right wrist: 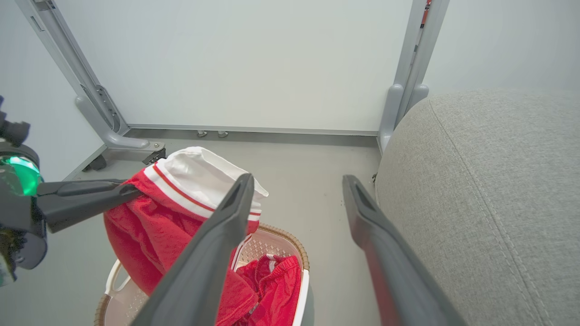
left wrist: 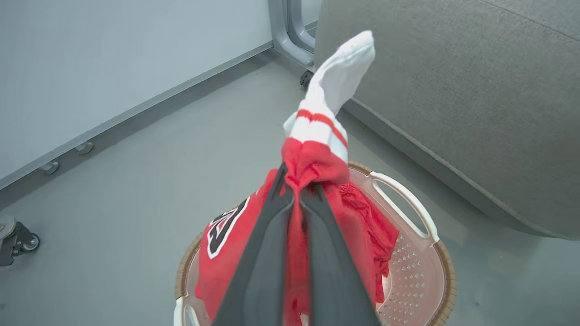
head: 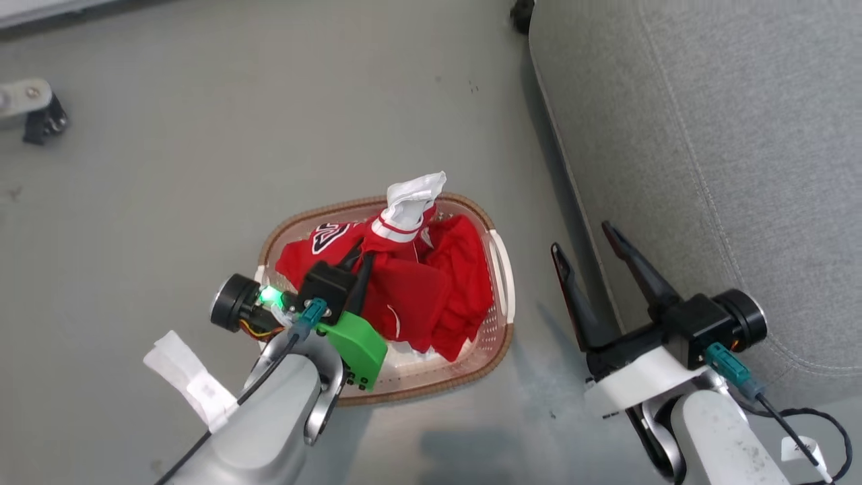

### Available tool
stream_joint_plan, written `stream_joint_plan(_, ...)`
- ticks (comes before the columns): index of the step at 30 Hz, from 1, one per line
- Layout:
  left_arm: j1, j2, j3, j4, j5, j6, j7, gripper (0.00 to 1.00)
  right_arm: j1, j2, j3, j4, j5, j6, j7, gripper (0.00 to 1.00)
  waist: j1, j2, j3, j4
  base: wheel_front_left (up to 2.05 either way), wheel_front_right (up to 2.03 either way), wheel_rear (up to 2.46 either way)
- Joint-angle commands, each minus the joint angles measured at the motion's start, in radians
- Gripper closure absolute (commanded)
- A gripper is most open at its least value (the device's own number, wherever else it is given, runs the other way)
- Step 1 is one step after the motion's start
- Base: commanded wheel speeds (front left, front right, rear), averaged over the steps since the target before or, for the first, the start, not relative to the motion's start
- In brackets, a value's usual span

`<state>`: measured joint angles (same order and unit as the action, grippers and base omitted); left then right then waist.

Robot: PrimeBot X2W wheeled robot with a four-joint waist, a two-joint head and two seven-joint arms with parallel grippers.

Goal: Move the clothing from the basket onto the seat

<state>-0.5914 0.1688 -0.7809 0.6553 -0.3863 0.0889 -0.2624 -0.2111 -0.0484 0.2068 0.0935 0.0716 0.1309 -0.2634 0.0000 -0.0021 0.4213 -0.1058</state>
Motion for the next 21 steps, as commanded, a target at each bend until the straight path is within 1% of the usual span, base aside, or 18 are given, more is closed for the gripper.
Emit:
stream_joint_plan(1,0.044,-0.008,0.027,-0.036,-0.001,0.001,-0.004,1.0,0.033,-0.004,0.003,0.009,-0.003,0.0,-0.002,0.0,0.0,0.0021,-0.167,0.033,0.0,0.0,0.0)
stream_joint_plan(5,0.127,-0.022,0.11,-0.141,0.023,0.001,-0.003,1.0,0.084,-0.004,0.02,0.029,-0.004,0.0,-0.002,0.0,0.0,0.0021,-0.249,0.037,0.0,0.0,0.0)
stream_joint_plan(10,0.216,-0.045,0.197,-0.261,0.064,-0.015,-0.003,1.0,0.134,-0.004,0.043,0.048,0.001,0.0,-0.002,0.0,0.0,0.0021,-0.325,0.038,0.0,0.0,0.0)
stream_joint_plan(12,0.244,-0.051,0.22,-0.3,0.078,-0.026,-0.002,1.0,0.149,-0.004,0.053,0.054,0.003,0.0,-0.002,0.0,0.0,0.0021,-0.347,0.038,0.0,0.0,0.0)
stream_joint_plan(16,0.291,-0.065,0.26,-0.385,0.116,-0.065,-0.002,1.0,0.175,-0.004,0.072,0.06,0.006,0.0,-0.002,0.0,0.0,0.0021,-0.384,0.037,0.0,0.0,0.0)
stream_joint_plan(21,0.315,-0.076,0.277,-0.431,0.134,-0.105,-0.003,1.0,0.187,-0.004,0.079,0.061,0.008,0.0,-0.002,0.0,0.0,0.0021,-0.395,0.037,0.0,0.0,0.0)
